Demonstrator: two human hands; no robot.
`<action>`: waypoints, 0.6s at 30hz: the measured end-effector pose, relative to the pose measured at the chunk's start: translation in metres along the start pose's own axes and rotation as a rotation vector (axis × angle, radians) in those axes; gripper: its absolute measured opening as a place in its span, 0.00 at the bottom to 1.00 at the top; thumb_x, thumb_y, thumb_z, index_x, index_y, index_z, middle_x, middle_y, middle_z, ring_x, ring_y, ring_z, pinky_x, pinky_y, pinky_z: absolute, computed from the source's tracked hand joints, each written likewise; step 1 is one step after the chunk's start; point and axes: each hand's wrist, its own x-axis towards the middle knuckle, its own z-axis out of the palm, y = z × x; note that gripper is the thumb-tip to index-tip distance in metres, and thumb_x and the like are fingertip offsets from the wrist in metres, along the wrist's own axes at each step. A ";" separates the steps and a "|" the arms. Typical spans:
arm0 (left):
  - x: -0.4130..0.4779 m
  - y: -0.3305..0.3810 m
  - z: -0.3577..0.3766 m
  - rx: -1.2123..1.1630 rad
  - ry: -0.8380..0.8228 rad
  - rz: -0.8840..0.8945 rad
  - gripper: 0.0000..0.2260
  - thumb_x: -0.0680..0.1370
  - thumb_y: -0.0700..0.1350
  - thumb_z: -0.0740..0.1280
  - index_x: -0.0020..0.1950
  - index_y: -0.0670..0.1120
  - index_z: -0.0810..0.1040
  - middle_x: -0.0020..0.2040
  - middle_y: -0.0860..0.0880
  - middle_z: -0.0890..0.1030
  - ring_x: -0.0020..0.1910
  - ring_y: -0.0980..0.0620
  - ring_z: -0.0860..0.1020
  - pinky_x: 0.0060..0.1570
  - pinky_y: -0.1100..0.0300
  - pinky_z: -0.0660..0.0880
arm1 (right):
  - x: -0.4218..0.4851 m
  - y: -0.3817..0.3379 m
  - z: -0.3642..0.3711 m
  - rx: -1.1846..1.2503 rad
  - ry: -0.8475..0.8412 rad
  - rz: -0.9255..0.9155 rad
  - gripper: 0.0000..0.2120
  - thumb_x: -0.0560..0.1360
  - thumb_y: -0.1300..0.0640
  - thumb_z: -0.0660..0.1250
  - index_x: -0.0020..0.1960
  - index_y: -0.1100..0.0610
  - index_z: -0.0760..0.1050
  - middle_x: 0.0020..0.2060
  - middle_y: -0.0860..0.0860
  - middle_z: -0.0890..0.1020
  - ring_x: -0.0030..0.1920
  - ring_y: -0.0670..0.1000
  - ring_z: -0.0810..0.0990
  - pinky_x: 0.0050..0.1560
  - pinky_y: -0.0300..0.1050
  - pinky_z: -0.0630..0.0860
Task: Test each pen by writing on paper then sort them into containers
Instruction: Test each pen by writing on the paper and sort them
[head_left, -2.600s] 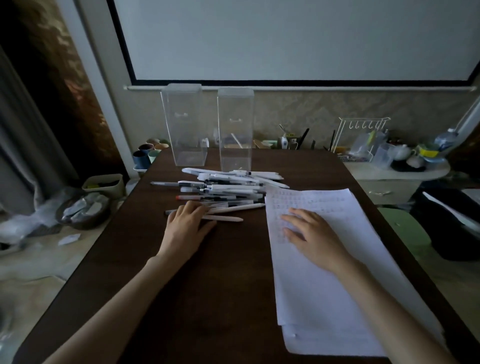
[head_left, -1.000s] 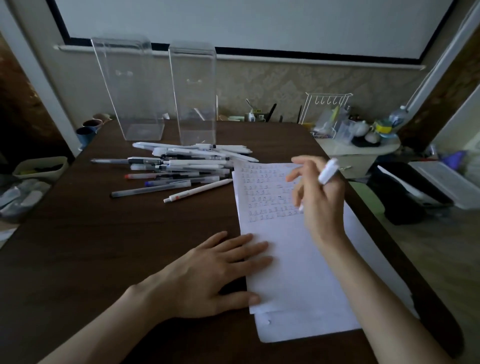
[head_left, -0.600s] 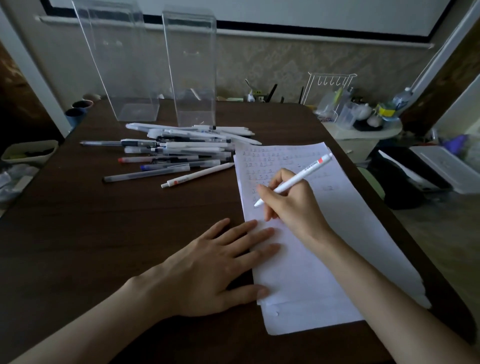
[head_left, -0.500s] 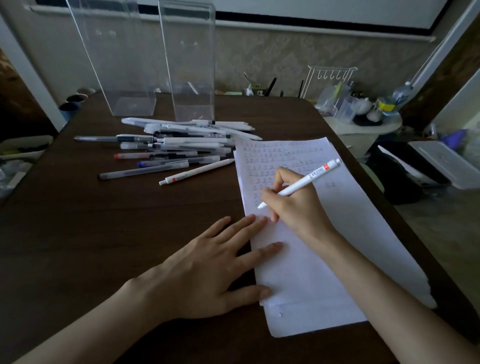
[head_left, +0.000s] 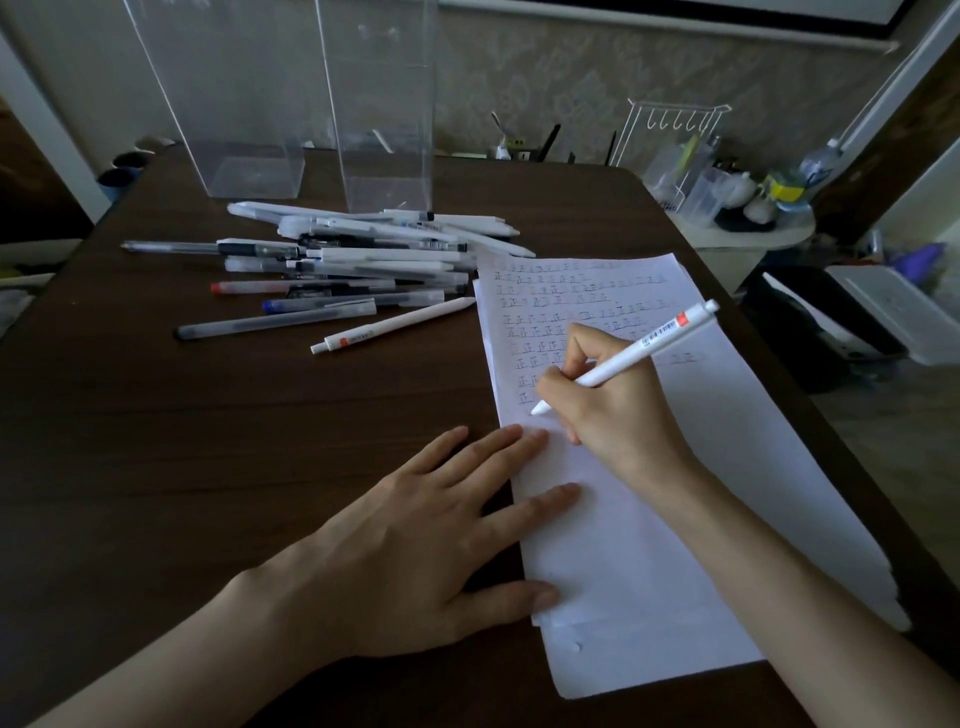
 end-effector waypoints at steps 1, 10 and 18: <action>0.000 0.000 0.000 0.002 0.003 0.001 0.28 0.79 0.67 0.46 0.76 0.56 0.52 0.76 0.44 0.54 0.75 0.48 0.53 0.69 0.47 0.45 | 0.000 0.001 0.000 0.001 -0.006 0.000 0.16 0.70 0.70 0.64 0.32 0.59 0.59 0.18 0.46 0.63 0.19 0.41 0.71 0.29 0.44 0.66; -0.003 0.000 -0.001 -0.018 0.031 -0.002 0.28 0.79 0.65 0.48 0.75 0.55 0.58 0.73 0.44 0.63 0.74 0.47 0.59 0.70 0.48 0.52 | 0.000 0.000 -0.001 0.045 -0.006 0.006 0.17 0.71 0.71 0.63 0.31 0.58 0.58 0.18 0.46 0.63 0.19 0.41 0.71 0.29 0.45 0.66; -0.003 -0.001 0.001 0.011 0.053 0.003 0.28 0.79 0.65 0.48 0.75 0.54 0.59 0.70 0.44 0.66 0.72 0.48 0.62 0.69 0.48 0.53 | -0.002 -0.002 -0.001 0.023 -0.055 -0.005 0.17 0.71 0.70 0.64 0.31 0.59 0.59 0.20 0.52 0.63 0.18 0.43 0.67 0.29 0.43 0.66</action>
